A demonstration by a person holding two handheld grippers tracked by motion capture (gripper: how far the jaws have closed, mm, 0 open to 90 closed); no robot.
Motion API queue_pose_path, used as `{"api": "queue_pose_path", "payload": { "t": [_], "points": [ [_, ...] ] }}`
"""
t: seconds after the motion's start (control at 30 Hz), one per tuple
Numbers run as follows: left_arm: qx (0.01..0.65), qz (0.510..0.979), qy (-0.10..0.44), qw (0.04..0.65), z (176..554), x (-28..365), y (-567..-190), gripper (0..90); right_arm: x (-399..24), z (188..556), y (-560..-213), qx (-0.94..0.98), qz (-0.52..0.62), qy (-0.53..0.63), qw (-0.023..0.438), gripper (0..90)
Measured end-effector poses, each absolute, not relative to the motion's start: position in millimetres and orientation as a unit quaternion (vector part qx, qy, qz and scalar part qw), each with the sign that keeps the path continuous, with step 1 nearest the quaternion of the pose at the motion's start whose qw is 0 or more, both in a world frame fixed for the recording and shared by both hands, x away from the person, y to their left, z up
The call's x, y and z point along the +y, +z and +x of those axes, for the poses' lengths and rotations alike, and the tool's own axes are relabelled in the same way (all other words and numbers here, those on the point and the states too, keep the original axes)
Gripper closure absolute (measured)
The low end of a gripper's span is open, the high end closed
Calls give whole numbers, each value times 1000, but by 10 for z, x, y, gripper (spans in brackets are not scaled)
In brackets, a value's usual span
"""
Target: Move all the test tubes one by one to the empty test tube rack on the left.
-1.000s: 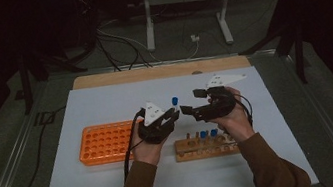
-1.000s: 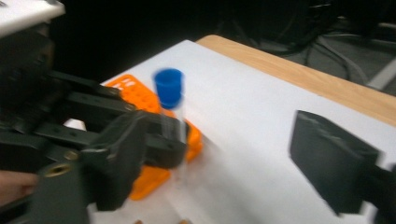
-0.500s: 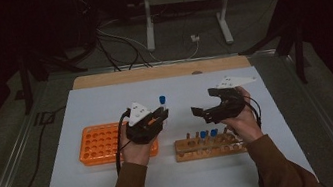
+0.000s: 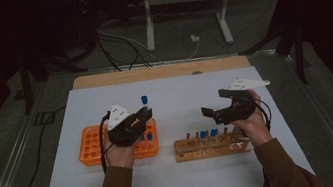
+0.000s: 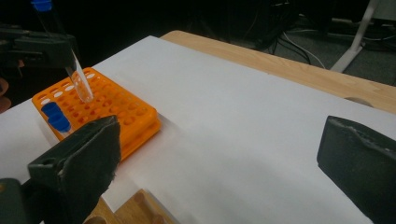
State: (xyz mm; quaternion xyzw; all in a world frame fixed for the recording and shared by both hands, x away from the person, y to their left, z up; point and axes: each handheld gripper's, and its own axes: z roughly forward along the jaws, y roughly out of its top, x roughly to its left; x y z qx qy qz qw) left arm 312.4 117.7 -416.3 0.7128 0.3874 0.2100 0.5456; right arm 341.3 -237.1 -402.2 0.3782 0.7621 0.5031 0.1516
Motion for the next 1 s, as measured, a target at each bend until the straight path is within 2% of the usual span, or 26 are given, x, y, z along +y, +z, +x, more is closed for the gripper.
{"api": "queue_pose_path", "payload": {
  "t": [0.5,1.0],
  "points": [
    [405,714,217,528,2977,1481,-4328,781,-2624,3284,-4109,751,394,505,160,0],
    [403,729,210,512,2831,1601,-4561,780,-2753,3224,-4184,744,406,507,159,0]
  ]
}}
